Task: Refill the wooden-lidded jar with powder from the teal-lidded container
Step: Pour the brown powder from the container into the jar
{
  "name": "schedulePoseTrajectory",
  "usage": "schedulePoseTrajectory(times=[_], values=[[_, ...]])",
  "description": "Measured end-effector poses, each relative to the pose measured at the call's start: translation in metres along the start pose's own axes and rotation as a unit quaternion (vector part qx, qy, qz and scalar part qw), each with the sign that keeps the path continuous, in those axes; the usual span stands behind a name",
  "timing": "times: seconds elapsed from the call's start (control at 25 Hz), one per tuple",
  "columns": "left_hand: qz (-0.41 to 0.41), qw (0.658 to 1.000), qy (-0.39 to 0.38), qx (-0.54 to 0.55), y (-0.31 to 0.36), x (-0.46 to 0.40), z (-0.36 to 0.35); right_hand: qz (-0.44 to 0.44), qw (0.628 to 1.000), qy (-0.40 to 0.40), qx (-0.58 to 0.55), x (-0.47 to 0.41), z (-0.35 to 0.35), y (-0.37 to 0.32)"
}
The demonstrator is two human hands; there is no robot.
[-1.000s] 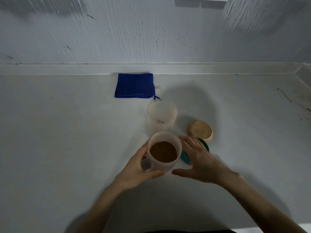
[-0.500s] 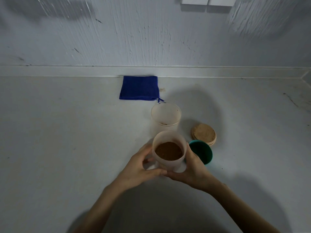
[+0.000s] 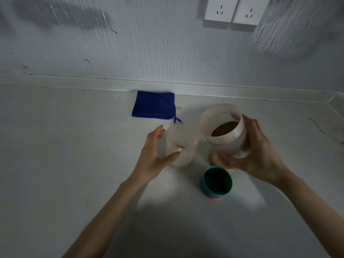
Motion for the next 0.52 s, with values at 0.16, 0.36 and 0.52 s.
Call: schedulePoseTrajectory(times=[0.16, 0.36, 0.52], values=[[-0.017, 0.999, -0.028, -0.001, 0.007, -0.012, -0.026, 0.094, 0.988, -0.007, 0.126, -0.026, -0.001, -0.004], [-0.025, 0.998, -0.028, 0.054, 0.003, -0.018, -0.037, 0.154, 0.968, -0.032, 0.194, -0.04, -0.016, -0.004], [-0.028, 0.999, -0.014, 0.039, -0.004, -0.022, -0.034, 0.2, 0.951, -0.055, 0.228, -0.043, -0.028, -0.006]])
Point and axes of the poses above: each hand's wrist, its own x-axis away from the middle knuckle, its own z-axis out of the back of the hand, y = z × x, the point moved 9 cm from there along -x, towards the middle knuckle, and after that the axes turned 12 degrees about y, right-handed, at the moved point
